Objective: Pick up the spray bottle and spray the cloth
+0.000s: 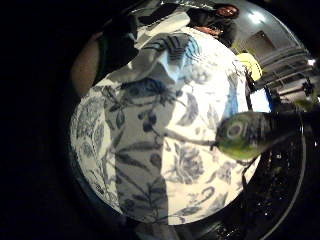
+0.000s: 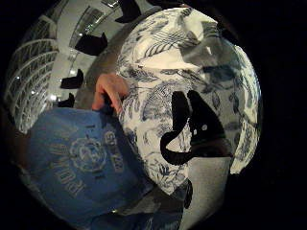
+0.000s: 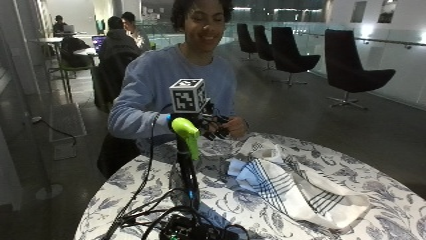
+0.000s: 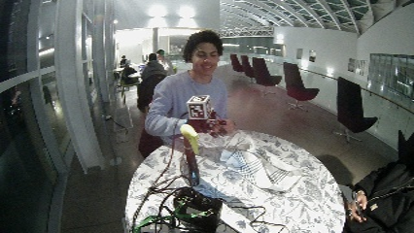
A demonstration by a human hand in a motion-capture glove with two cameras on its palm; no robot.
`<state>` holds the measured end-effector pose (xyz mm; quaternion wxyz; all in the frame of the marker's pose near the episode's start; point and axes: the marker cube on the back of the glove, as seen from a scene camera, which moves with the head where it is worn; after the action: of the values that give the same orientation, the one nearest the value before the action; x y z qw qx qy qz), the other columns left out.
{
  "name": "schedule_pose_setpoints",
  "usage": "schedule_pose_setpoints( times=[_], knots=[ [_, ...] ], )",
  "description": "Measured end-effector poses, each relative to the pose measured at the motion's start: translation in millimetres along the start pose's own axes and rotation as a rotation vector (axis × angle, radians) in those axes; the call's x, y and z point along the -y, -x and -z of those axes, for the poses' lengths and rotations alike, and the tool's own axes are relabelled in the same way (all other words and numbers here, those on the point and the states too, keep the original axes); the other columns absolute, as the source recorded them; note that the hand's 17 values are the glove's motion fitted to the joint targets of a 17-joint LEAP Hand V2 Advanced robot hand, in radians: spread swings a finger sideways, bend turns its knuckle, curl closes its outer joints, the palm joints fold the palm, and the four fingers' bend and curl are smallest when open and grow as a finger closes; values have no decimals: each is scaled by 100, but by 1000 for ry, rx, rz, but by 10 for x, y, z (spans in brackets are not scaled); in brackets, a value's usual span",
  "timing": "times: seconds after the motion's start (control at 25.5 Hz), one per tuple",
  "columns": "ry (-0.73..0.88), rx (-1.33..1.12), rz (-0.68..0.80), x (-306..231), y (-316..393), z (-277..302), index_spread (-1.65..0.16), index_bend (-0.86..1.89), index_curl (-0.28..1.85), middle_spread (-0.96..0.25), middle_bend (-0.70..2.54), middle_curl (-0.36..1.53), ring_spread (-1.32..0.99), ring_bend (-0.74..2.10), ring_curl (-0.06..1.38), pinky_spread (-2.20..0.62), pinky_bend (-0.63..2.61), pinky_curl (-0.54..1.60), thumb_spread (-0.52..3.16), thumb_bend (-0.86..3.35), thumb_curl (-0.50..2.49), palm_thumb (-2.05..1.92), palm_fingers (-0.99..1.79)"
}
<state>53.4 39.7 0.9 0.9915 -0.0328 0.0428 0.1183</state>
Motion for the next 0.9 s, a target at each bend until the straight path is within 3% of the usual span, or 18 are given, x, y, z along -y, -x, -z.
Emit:
schedule_pose_setpoints(
  times=[0.43,0.9],
  knots=[
    [-148,239,-254,-745,-535,175,-42,9,14,-3,41,34,1,46,29,21,37,31,118,21,32,62,49],
    [-365,692,-561,-803,-1575,135,-40,9,15,-3,39,35,0,53,31,18,38,33,118,13,33,63,58]
  ],
)
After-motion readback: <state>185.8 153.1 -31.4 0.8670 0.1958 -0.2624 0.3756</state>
